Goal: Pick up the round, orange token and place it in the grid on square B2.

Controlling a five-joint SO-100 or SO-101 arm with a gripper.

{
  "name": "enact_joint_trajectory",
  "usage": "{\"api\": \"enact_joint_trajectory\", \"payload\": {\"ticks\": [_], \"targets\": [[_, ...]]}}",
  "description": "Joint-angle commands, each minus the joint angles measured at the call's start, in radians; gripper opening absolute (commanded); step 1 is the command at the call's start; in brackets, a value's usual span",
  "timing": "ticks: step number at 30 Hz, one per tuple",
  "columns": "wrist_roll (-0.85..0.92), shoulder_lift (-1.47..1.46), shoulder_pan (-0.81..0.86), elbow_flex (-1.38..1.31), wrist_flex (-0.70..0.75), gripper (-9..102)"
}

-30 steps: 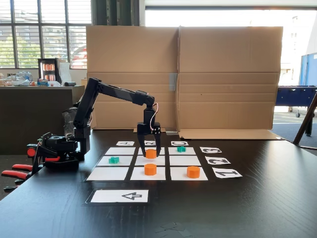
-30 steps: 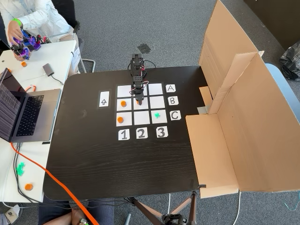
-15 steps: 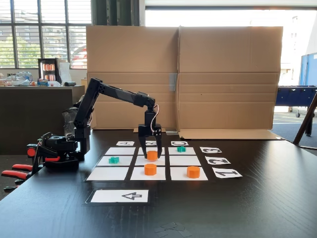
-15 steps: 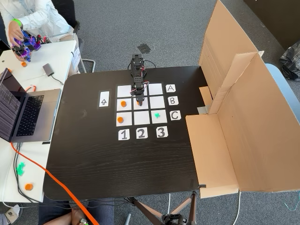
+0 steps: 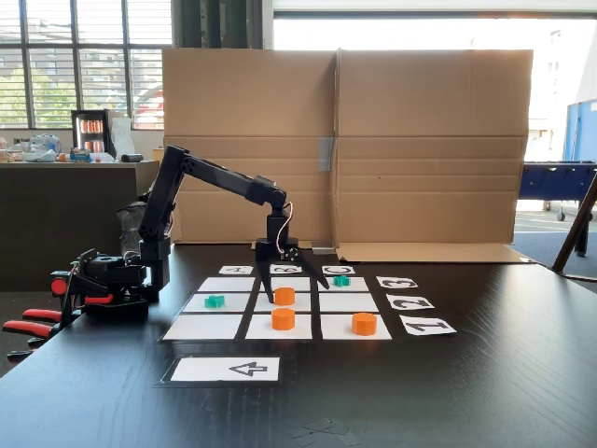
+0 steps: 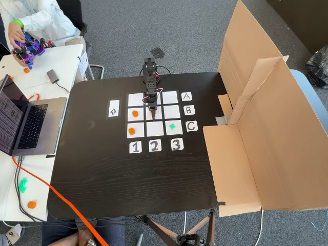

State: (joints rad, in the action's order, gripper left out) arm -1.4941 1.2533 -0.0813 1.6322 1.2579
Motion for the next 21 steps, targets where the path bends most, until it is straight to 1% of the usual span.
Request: {"api": "enact_joint_trajectory", "payload": {"ticks": [1,5,10,14,17,19,20,21], "targets": [[-0.008,0.100,0.003,0.060,-0.032,63],[-0.009,0.195,0.015,0.146,-0.075,65],[-0.009,0.414,0.054,0.313,-0.183,64],[-0.009,0.626,0.078,0.413,-0.192,62],[-0.008,0.787,0.117,0.491,-0.199,55],[-0.003,0.913,0.153,0.551,-0.212,47],[-0.003,0.971,0.178,0.574,-0.212,40],[-0.002,1.037,0.210,0.601,-0.212,39]]}}
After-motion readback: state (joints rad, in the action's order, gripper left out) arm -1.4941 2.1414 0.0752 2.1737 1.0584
